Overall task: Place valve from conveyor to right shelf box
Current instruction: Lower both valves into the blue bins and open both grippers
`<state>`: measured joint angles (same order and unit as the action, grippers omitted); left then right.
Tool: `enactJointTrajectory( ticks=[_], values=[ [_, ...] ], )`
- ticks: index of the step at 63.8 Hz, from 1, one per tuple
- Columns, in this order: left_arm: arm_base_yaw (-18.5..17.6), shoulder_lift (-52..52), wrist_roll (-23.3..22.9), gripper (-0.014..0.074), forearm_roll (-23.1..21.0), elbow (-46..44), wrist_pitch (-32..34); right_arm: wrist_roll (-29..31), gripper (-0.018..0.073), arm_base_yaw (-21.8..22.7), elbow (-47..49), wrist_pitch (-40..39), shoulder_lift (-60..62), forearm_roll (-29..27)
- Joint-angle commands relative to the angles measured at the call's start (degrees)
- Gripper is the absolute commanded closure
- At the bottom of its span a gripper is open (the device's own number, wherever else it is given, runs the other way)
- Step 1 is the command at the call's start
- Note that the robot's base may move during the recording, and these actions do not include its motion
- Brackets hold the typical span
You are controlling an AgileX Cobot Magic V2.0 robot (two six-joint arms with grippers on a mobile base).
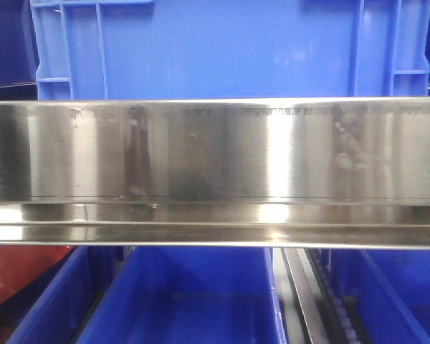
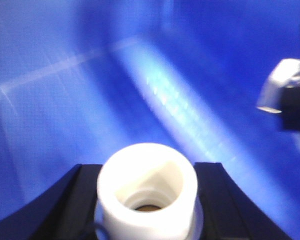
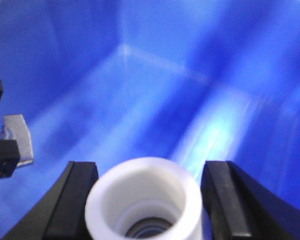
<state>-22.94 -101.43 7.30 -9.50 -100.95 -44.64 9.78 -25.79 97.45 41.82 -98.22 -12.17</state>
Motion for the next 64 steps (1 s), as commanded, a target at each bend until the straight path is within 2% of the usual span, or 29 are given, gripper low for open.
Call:
enactJointTrajectory(
  ticks=[1,5,10,19,23,30,41,50,58,64],
  values=[
    [-0.4,-0.4,0.0,0.0624,-0.8,-1.0,1.8,0.4,0.0701,-0.1,1.1,-2.2,-0.2,0.0],
    [-0.4,-0.8,0.0,0.0541,-0.8,-1.0,1.2,0.4,0.0664,-0.1,1.1,-1.6,-0.4,0.0],
    [-0.4,-1.0,0.0,0.0400,-0.8,-1.0,0.8,0.4,0.0552,-0.1,1.1,-1.2,-0.6,0.0],
    [-0.4,-1.0,0.0,0.0179,-0.8,-1.0,0.7,0.4,0.0277,0.0,1.1,-0.6,-0.6,0.0],
    [-0.4,-1.0,0.0,0.0101,-0.8,-1.0,0.7,0.4,0.0136,0.0,1.1,0.1,-0.6,0.0],
    [-0.4,-0.9,0.0,0.0060,-0.8,-1.0,0.6,0.4,0.0050,0.0,1.1,0.5,-0.2,0.0],
    [-0.4,0.7,0.0,0.0070,-0.8,-1.2,0.5,0.4,0.0069,0.0,1.2,0.5,2.4,0.0],
    [-0.4,2.8,0.0,0.0107,-0.8,-2.9,0.0,0.4,0.0133,0.1,1.2,0.5,5.8,0.0],
    [-0.4,5.8,0.0,0.0196,-0.8,-4.3,-0.1,0.4,0.0265,0.1,1.2,0.2,10.2,0.0],
    [-0.1,8.8,0.0,0.0351,-0.8,-4.7,-0.4,0.4,0.0429,0.1,1.2,0.6,14.3,0.8]
  ],
)
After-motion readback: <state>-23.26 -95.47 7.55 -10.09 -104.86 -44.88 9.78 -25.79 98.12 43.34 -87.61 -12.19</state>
